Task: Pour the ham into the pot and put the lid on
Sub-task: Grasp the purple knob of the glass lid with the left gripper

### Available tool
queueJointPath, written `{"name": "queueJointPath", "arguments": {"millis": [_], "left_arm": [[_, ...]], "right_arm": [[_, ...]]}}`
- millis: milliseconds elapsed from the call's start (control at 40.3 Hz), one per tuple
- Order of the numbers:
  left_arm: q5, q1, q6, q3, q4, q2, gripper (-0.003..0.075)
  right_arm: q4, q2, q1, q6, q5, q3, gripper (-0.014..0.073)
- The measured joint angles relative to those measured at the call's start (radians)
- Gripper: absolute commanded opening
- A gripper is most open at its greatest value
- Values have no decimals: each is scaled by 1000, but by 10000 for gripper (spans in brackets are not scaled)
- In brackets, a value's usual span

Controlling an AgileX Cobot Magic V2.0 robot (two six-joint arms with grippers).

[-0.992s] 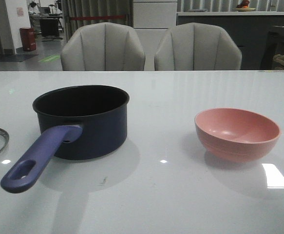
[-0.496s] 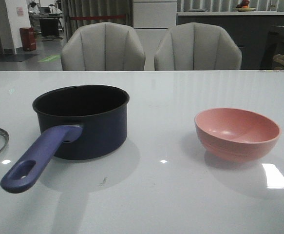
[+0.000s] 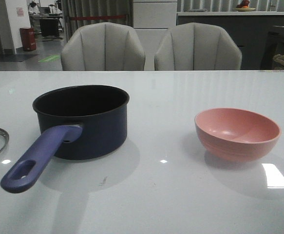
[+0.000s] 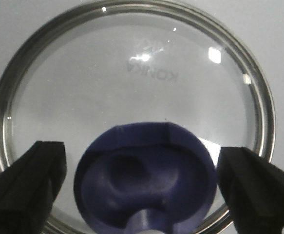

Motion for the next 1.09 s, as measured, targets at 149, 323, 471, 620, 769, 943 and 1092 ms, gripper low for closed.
{"name": "queueJointPath", "arguments": {"millis": [149,323,471,620,769,943,1092], "left_arm": [[0,0,0,-2,-2,7,606],[-3,0,-2,-2,-2,7,440],[-6,0,-2,-4,-5,7,333],[-6,0,-2,-5,-7,7,314],[-6,0,7,-9,-7,7,314],[-2,0,14,-33,-7,7,314],[2,0,16,-68,-7,-13,314]], "right_arm": [[0,0,0,0,0,0,145],[0,0,0,0,0,0,145],[0,0,0,0,0,0,145],[0,0,0,0,0,0,145],[0,0,0,0,0,0,145],[0,0,0,0,0,0,145],[0,0,0,0,0,0,145]]}}
